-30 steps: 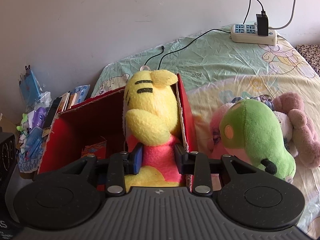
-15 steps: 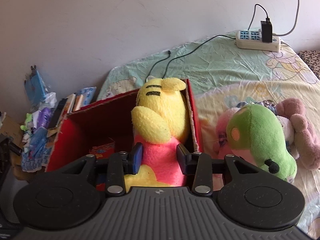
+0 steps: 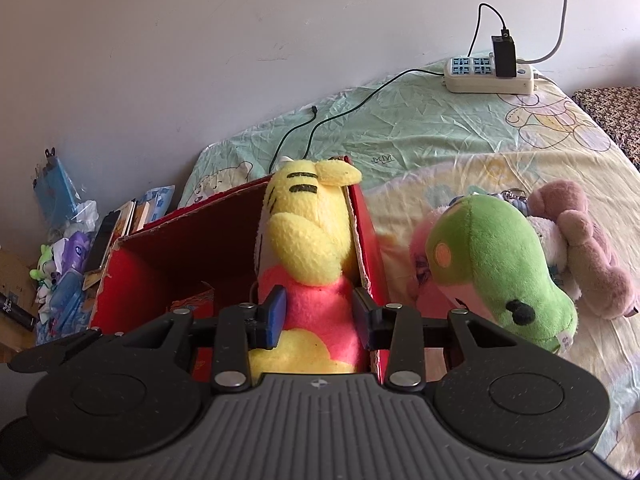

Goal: Organize objects
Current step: 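Lower the tiger plush into the red box and open the right gripper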

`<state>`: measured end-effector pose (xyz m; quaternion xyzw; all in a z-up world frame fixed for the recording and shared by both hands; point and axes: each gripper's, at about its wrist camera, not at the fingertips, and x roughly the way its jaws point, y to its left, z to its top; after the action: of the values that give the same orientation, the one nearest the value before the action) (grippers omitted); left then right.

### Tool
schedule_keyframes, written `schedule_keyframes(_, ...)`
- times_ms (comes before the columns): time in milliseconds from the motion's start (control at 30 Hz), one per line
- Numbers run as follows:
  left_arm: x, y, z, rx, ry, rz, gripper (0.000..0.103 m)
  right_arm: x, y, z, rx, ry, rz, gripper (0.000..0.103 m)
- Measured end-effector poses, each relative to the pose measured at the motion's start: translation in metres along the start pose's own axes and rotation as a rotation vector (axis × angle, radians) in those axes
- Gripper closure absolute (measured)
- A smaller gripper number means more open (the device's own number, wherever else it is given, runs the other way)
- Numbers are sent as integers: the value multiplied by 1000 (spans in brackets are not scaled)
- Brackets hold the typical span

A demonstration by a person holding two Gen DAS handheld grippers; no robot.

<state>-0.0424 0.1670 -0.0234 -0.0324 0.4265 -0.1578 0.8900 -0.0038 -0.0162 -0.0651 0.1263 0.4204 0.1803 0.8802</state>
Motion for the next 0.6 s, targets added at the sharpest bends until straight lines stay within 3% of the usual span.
schedule_keyframes(600,-5,-3,-11,61,73,119,7,-27,1,-25,64,-49,-21,64)
